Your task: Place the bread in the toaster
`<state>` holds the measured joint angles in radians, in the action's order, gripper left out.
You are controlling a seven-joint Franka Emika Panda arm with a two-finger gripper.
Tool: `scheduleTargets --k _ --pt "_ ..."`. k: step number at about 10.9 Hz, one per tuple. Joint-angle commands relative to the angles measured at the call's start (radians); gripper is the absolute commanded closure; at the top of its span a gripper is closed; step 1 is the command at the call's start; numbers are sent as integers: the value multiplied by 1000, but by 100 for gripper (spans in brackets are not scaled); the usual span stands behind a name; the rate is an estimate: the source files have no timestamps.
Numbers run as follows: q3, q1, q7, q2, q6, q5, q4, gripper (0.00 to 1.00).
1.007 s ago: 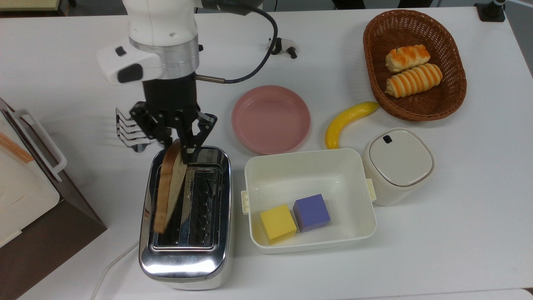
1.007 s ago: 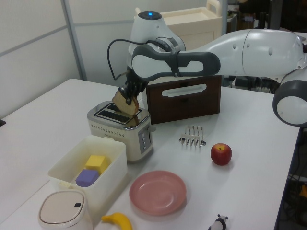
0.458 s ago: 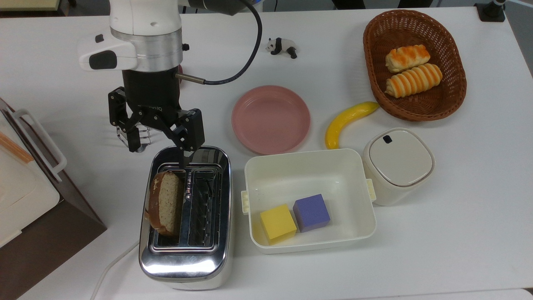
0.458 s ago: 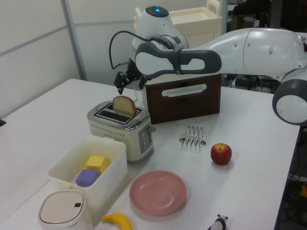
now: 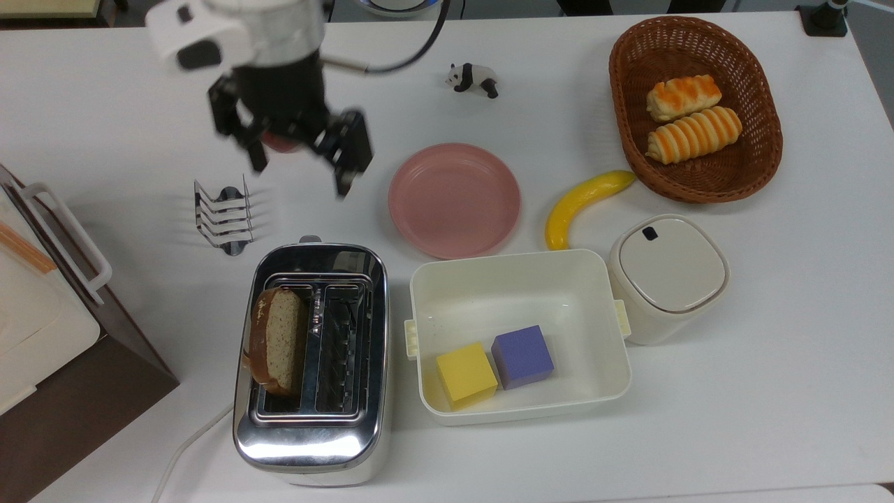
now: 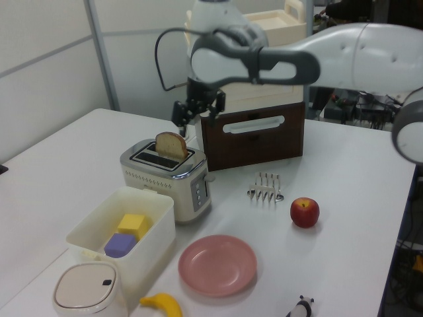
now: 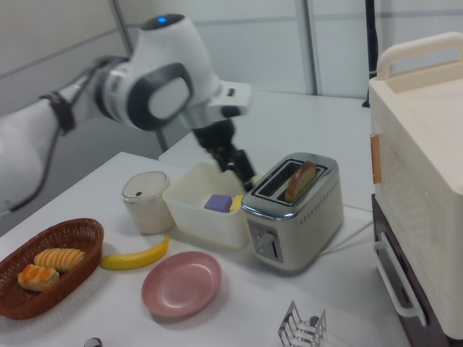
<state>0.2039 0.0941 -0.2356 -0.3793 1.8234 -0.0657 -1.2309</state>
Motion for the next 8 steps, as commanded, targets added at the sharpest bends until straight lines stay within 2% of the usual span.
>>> scheduleTargets --k 1,4,8 --pt "-61 30 27 198 -121 79 -220 0" --pt "-105 -3 94 263 -145 81 -301 0" --pt "-110 -11 122 278 -159 78 -324 0"
